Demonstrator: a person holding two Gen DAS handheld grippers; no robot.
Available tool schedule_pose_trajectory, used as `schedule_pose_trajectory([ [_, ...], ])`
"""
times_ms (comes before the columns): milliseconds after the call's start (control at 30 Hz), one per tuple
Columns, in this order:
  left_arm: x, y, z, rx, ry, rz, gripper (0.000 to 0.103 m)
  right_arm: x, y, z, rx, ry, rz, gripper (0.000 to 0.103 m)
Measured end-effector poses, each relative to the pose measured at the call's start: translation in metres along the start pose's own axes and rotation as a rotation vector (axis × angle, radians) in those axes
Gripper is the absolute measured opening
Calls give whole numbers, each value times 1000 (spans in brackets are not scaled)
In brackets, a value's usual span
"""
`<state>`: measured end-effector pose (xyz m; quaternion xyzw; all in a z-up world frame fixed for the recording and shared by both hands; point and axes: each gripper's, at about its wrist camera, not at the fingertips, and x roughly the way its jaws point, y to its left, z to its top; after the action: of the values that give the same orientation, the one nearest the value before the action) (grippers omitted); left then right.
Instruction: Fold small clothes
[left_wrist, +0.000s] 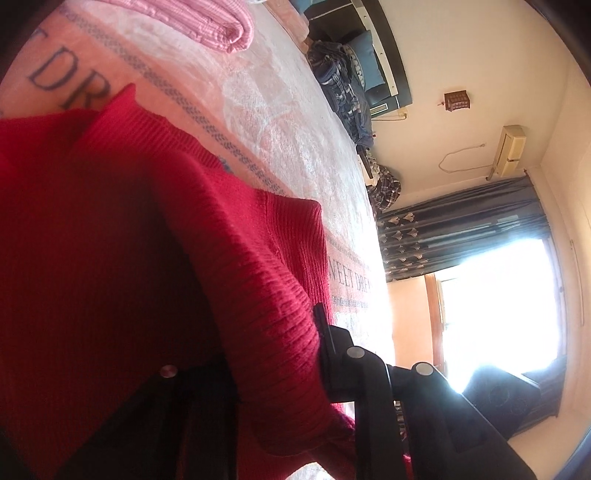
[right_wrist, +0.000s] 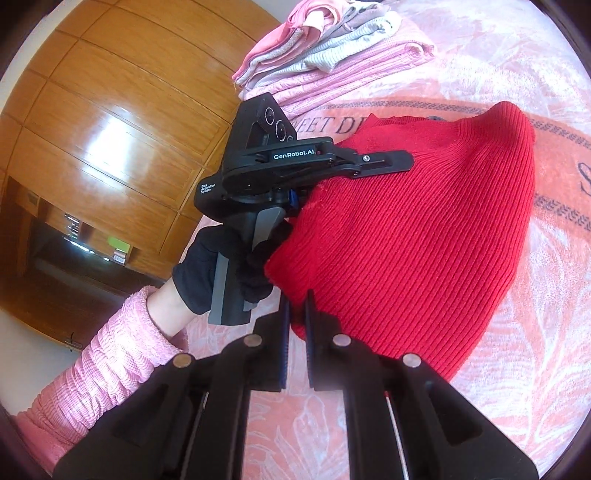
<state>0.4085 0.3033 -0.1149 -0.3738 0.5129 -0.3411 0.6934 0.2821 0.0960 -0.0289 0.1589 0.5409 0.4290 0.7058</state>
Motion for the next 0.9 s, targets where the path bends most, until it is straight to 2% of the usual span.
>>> schedule_pose_trajectory([
  [200, -33, -14, 7, 110, -35, 22, 18, 29, 21, 9, -23, 25, 33, 6],
  [433, -91, -1, 17, 151, -99, 38, 18, 78, 54, 28, -60, 52, 71, 6],
  [567, -108, 25, 18, 146, -104, 86, 18, 114, 65, 29, -75, 92, 48, 6],
  [700, -106, 57, 13, 115, -73, 119, 18, 148, 62, 19, -81, 154, -33, 6],
  [800, -99, 69, 6, 122, -42, 162, 19, 165, 57, 11, -73, 197, -63, 14],
  [867, -103, 73, 1, 108, -38, 153, 23, 167, 57, 7, -80, 215, -64, 19],
  [900, -107, 73, -2, 97, -37, 144, 23, 165, 57, 6, -80, 218, -62, 26],
])
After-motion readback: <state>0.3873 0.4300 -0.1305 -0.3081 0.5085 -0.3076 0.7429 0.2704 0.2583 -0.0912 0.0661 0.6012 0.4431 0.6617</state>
